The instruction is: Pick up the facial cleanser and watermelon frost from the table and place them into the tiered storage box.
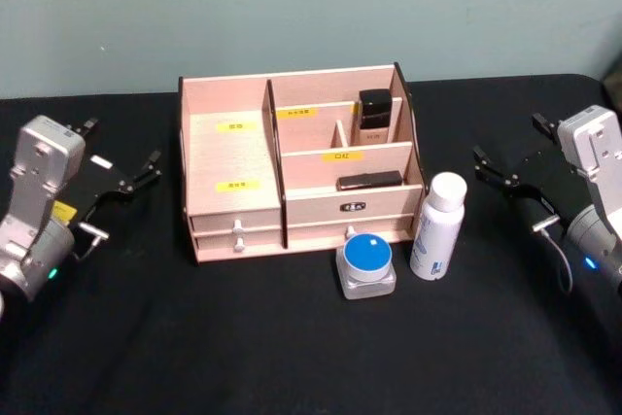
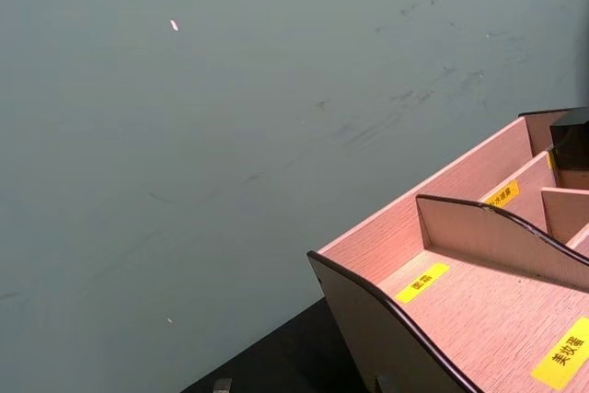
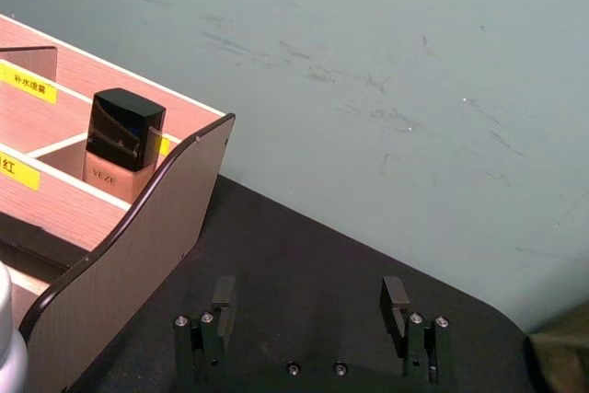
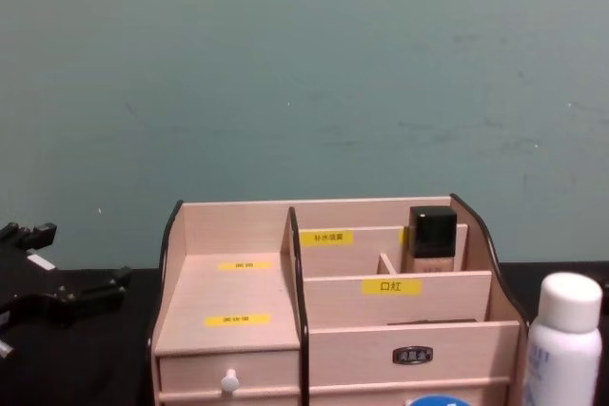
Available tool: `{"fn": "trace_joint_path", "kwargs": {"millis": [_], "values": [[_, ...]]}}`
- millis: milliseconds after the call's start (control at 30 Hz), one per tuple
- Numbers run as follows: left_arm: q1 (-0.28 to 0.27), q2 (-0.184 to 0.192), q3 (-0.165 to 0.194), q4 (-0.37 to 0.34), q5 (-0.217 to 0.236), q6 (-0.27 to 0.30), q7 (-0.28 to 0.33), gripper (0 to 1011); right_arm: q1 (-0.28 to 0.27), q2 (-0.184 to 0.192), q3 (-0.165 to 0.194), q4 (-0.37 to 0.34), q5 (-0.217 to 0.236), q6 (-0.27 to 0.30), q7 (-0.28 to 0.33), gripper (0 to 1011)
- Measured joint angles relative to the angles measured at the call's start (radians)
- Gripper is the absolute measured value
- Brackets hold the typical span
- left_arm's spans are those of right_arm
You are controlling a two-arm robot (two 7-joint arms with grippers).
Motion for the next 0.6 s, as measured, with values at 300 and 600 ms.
{"fn": "trace_joint_path", "kwargs": {"millis": [300,600], "values": [[0.0,0.0,0.0,0.0,0.0,0.0,0.0,1010,0.0,0.0,0.0,0.0,0.0,0.0,0.0,1002],[0.0,0.0,0.0,0.0,0.0,0.0,0.0,1009,0.0,0.0,0.0,0.0,0.0,0.0,0.0,1002]]}}
